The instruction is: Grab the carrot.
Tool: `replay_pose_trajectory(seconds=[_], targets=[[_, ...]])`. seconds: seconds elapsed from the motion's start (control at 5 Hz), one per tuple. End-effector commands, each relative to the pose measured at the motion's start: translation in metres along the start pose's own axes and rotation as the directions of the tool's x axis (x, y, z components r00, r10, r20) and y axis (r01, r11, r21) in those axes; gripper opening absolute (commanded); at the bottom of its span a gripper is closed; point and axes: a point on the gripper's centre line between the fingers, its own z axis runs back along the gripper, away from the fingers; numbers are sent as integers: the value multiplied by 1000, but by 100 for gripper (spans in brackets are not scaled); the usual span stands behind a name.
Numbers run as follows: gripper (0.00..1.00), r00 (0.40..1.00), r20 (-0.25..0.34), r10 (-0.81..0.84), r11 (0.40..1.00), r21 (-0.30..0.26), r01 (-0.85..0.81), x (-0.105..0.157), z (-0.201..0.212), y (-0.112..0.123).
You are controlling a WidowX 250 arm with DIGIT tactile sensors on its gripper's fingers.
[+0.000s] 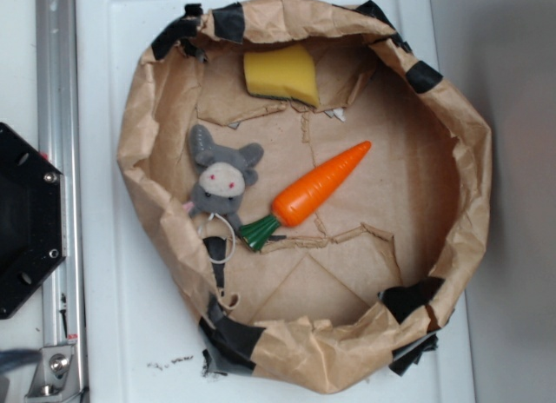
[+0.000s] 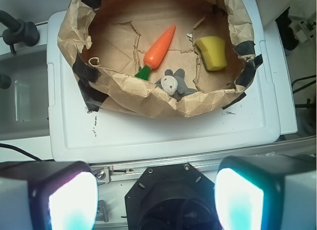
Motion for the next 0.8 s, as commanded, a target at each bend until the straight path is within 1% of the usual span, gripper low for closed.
replay_pose_trajectory(seconds=[0.0, 0.2, 0.4, 0.6], targets=[[100, 1000, 0, 0, 1000, 0, 0, 0, 0, 0], [100, 984, 136, 115, 992, 34, -121, 45, -54, 33], [100, 967, 196, 162, 987, -52, -155, 94, -86, 32], [100, 959, 168, 227, 967, -154, -202, 141, -115, 22]])
